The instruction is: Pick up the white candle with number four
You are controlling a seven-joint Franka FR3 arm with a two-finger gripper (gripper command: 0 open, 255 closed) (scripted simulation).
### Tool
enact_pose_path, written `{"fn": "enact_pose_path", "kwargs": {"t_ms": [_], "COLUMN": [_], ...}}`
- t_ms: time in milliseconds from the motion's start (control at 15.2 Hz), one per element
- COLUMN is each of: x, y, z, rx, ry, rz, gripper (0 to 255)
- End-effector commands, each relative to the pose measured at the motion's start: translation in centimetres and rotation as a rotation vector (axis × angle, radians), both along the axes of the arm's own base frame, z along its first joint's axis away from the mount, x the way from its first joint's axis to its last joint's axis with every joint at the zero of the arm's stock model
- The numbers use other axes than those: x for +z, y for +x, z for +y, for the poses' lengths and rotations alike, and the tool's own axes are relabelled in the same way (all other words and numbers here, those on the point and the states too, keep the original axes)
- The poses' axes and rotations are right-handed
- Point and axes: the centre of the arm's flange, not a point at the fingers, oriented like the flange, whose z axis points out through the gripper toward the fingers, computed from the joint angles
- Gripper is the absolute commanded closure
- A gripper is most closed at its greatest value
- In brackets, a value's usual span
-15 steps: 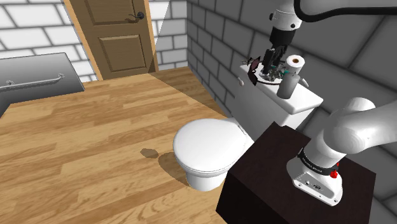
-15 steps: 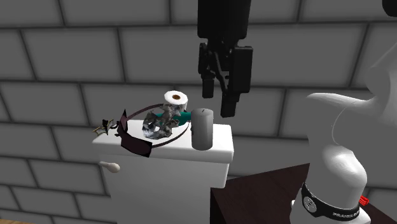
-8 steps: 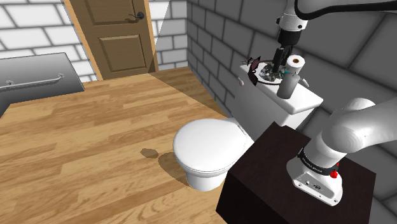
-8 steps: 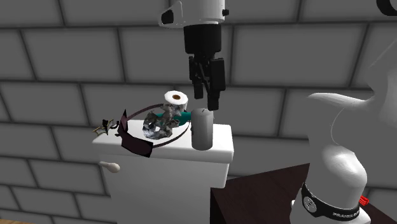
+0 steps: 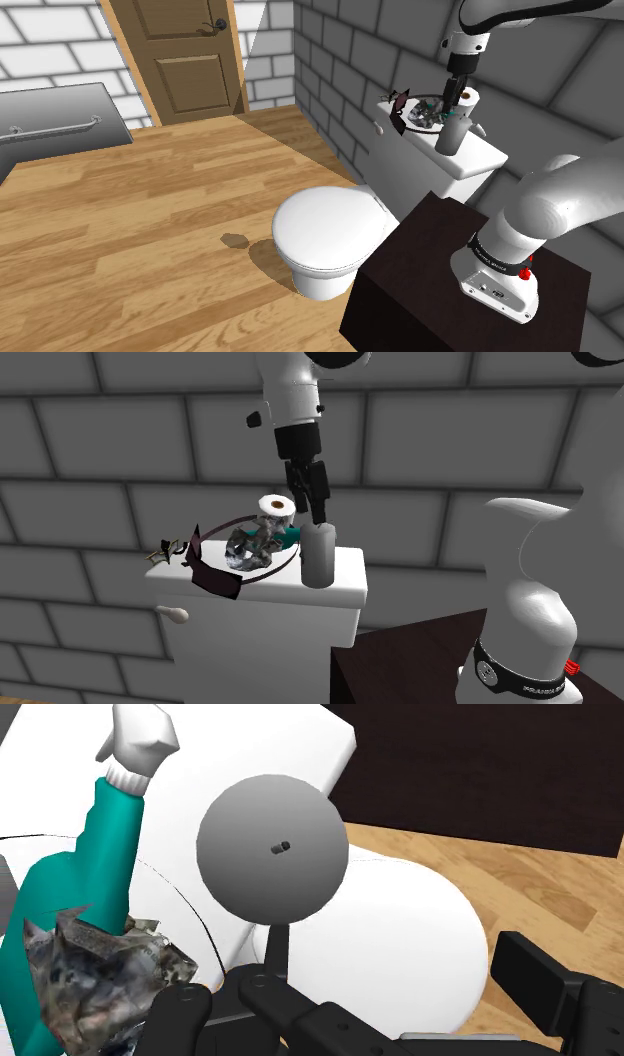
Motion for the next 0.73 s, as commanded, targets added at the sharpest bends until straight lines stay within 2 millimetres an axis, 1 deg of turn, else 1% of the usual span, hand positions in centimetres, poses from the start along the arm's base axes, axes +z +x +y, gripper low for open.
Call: {"fn": "enact_pose_path", "kwargs": {"t_ms": [0,132,660], "x": [-0.9,-1.9,-5.9], "y": [-0.1,0.0,0.0], "z": [-2.8,-5.4,-5.4], "rx": [0.011,0.020,0.020], "ry": [0.018,0.035,0.035], "rz": [0.021,0.041,0.041], "gripper": [0,0,0]}}
